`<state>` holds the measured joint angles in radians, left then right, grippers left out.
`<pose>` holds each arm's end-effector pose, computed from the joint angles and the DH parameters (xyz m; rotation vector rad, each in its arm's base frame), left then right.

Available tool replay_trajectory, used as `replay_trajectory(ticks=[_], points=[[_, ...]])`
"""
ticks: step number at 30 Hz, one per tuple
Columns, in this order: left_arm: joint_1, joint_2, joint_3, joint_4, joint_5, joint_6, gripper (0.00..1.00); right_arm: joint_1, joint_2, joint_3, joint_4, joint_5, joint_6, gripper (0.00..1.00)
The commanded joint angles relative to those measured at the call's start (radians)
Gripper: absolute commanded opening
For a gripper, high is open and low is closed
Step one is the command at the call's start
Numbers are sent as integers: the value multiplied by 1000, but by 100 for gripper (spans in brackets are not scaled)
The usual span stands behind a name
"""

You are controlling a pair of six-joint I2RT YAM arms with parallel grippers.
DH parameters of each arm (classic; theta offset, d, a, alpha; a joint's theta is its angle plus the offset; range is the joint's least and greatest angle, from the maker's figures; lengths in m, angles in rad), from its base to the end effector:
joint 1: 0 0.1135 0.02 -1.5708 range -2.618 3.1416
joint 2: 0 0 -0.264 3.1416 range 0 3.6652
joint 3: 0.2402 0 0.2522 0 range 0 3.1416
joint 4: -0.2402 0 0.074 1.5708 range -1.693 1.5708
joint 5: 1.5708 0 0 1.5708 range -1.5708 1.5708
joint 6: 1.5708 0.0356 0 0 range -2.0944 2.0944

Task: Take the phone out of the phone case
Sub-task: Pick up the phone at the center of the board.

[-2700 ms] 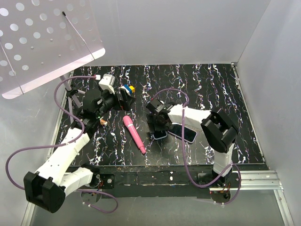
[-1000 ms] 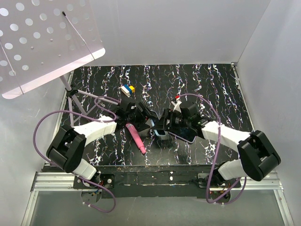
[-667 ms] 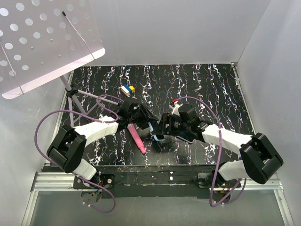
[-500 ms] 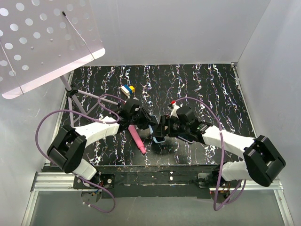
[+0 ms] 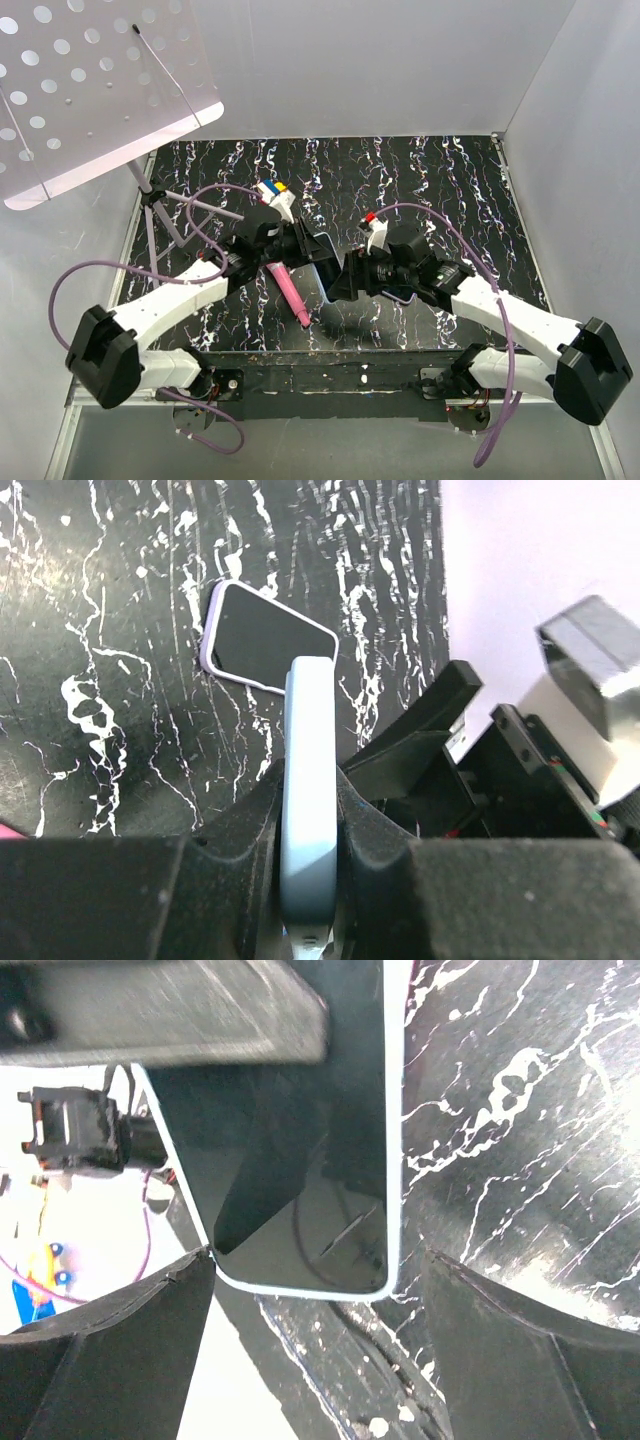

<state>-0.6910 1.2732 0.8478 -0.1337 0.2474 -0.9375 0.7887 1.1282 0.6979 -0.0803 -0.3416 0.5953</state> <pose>0.2121 -0.1867 0.2619 -0.1289 2.3637 -1.1528 0.1666 0.1846 0.2519 -0.4472 2.2353 1.1493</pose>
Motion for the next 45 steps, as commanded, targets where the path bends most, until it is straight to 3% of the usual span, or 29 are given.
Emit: replay_trajectory(ticks=[1, 7, 14, 23, 25, 31, 36, 38, 39, 42, 44, 45], points=[[11, -129, 49, -27, 43, 134, 0, 4, -74, 34, -50, -135, -65, 89], [22, -241, 14, -28, 55, 132, 0, 0, -133, 48, -107, -158, -55, 89], [44, -350, -142, 399, 309, -78, 0, -25, -246, 34, 17, -353, 8, 84], [45, -219, 20, 308, 654, 14, 0, -66, -206, 162, -82, -398, -45, 79], [45, -207, 25, 327, 690, 2, 0, -68, -182, 190, -70, -457, -35, 75], [45, -192, 39, 367, 692, -32, 0, -66, -76, 192, 135, -695, 110, 39], [44, -186, 42, 394, 621, -73, 0, -65, -82, 112, 362, -723, 242, 32], [44, -183, 27, 427, 607, -119, 0, -66, -85, 83, 448, -723, 296, 16], [44, -181, 22, 427, 596, -132, 9, -65, -84, 72, 488, -721, 317, 2], [44, -224, 28, 311, 508, -78, 55, -65, -103, 63, 447, -602, 310, 1], [45, -286, 13, 217, 411, -34, 80, -65, -136, 40, 418, -504, 305, 1], [45, -343, -13, 186, 359, -29, 86, -65, -154, 25, 450, -472, 320, 1]])
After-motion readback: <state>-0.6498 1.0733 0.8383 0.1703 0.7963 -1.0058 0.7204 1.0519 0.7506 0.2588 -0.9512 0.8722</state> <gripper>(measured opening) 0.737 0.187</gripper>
